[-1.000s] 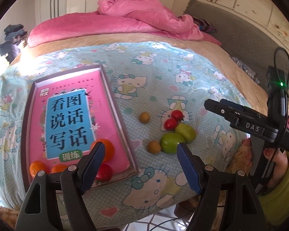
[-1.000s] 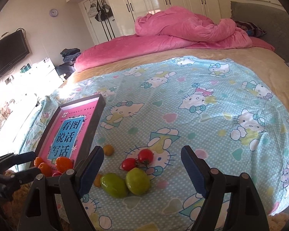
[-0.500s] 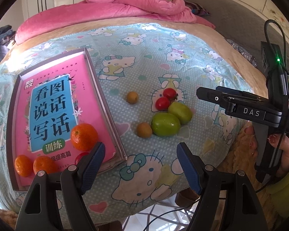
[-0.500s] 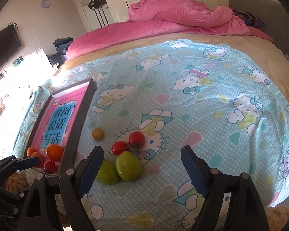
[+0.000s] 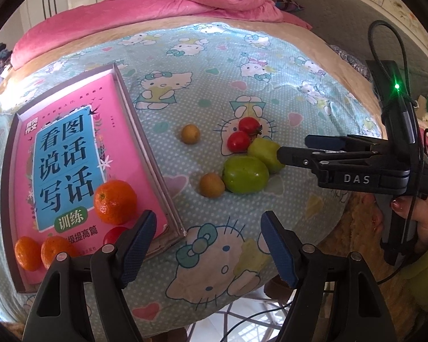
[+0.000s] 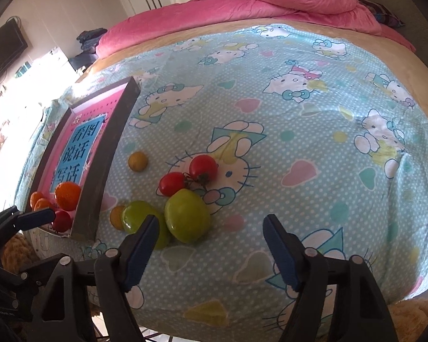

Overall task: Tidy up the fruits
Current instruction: 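Grasp a small brown kiwi with the left tool while the right tool grasps a green pear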

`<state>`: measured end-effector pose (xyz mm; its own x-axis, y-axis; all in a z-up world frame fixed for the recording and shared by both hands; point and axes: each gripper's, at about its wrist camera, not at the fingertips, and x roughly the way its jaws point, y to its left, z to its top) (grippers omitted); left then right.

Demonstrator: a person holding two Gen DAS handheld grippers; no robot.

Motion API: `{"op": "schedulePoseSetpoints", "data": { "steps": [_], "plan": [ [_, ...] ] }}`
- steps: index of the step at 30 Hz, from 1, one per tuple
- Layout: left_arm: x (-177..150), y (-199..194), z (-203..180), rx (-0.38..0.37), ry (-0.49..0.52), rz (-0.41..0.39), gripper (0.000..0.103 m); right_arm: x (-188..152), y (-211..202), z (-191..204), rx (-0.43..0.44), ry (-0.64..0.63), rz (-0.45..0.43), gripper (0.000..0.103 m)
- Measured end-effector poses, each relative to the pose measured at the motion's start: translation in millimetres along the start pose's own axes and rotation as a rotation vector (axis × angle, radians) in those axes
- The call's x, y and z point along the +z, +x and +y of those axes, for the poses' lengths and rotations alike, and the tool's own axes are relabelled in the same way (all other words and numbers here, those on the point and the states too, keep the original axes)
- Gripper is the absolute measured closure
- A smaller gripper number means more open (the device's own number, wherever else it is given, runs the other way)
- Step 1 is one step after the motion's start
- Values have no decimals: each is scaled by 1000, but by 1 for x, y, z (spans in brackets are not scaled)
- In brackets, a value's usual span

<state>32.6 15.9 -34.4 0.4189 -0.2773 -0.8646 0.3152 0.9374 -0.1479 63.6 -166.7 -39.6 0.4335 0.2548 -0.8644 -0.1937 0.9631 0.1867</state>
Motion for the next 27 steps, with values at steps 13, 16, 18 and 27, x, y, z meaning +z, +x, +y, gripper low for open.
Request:
{"op": "schedulePoseSetpoints", "data": {
  "steps": [13,16,18,27],
  "plan": [
    [23,22,-7,-29,117,64,54,-1,7,6,22,-40,28,49],
    [26,31,-12,-9,177,95,55,-1,8,6,26,-43,33,49],
    [27,37,-16,3,215,114,58,-1,10,7,24,-49,37,53],
    [35,63,-19,7,276,188,64,0,17,11,32,-90,50,57]
  ]
}}
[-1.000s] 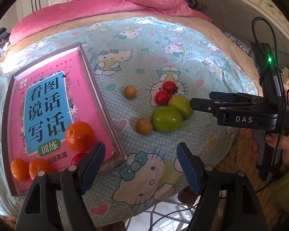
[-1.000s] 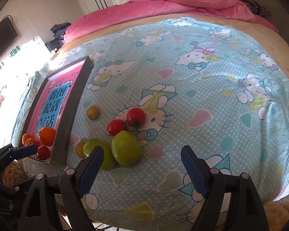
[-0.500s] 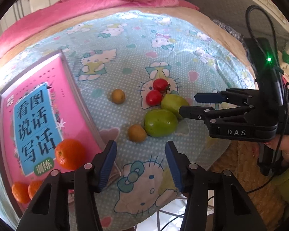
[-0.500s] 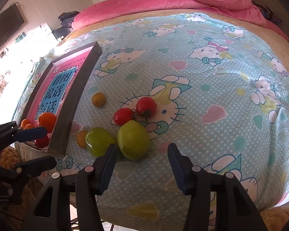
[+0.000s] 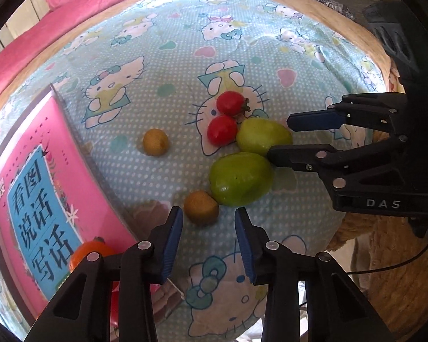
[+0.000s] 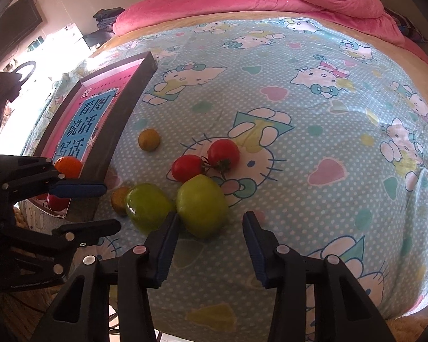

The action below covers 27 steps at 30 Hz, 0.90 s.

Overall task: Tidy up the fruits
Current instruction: 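Grasp a small brown kiwi with the left tool while the right tool grasps a green pear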

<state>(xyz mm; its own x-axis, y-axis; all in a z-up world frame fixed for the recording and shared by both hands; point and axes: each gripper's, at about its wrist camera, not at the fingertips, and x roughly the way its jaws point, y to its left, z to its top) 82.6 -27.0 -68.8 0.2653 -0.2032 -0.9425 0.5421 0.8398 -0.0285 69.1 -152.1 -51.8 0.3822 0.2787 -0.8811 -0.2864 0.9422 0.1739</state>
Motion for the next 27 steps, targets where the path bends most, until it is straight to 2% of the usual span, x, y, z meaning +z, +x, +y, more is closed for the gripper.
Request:
{"op": "schedulePoseSetpoints", "data": {
  "steps": [5,14,18,27],
  "plan": [
    [2,9,6,12,-5,32,73,4,3,-3,33,0,10,57],
    [3,9,11,16,9,22,73,15,17,-16,118,71,27,57],
    [6,10,11,10,15,24,73,15,20,-24,164,126,31,61],
    [9,16,1,49,39,29,73,14,14,-25,175,144,12,62]
  ]
}}
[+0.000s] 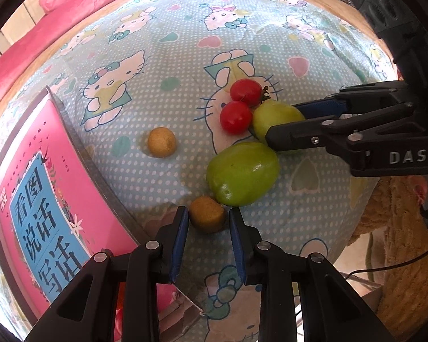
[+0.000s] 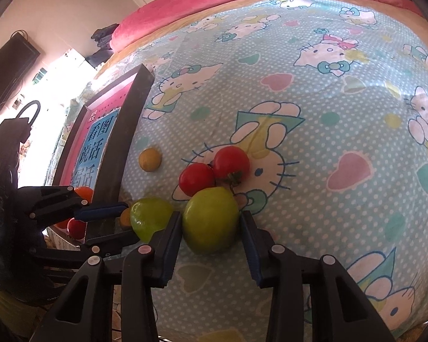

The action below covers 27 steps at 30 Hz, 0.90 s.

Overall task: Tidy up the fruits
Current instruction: 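Grasp a small brown kiwi with the left tool while the right tool grasps a green pear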

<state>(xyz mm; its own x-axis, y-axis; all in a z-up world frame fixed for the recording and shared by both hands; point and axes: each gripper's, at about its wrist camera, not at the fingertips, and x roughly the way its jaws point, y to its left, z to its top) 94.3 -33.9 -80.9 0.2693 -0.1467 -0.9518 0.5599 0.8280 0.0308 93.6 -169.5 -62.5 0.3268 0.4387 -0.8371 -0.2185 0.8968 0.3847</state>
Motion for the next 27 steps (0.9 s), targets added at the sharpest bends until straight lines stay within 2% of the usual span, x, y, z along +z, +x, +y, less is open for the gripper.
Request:
{"op": "schedulePoseSetpoints", "data": {
  "steps": [6,14,27],
  "plan": [
    [-1,5,-7,-22,-5,8,75,-3,-14,-4,-48,8,-35,62],
    [-6,0,-4,-71,-75,-13,76,-4,-9,1,-114,-39,-17,62],
    [-26,-21,10,-132,-196,-71,76,-4,-6,-1,-113,-32,-20,62]
  ]
}}
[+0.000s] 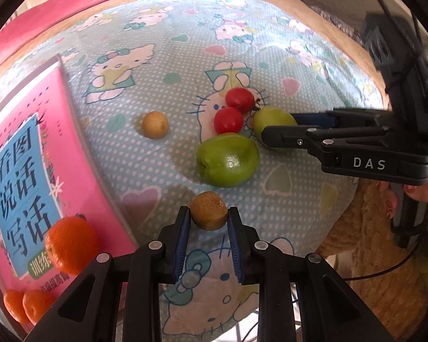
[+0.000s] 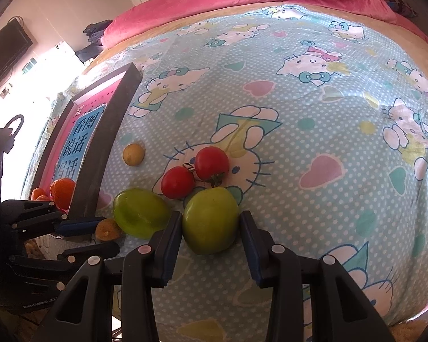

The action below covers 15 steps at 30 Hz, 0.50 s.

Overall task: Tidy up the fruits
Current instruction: 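Lift the kiwi with the left tool and carry it toward the book while the right tool carries the pear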

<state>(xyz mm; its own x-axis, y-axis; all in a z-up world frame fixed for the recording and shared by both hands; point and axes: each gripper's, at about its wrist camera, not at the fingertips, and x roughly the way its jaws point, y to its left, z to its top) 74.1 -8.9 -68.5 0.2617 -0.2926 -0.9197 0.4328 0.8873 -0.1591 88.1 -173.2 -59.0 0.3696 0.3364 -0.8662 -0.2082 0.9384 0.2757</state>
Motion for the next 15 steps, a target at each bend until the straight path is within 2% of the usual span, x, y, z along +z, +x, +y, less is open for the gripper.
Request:
{"op": "schedulePoseSetpoints", "data": {
  "steps": [7,15],
  "plan": [
    [1,-19,7,-8,-59,-63,76,1,-10,0,31,10,-43,62],
    [0,-37,14,-5,-105,-117,76,4,-34,11,91,-17,-166,62]
  ]
}}
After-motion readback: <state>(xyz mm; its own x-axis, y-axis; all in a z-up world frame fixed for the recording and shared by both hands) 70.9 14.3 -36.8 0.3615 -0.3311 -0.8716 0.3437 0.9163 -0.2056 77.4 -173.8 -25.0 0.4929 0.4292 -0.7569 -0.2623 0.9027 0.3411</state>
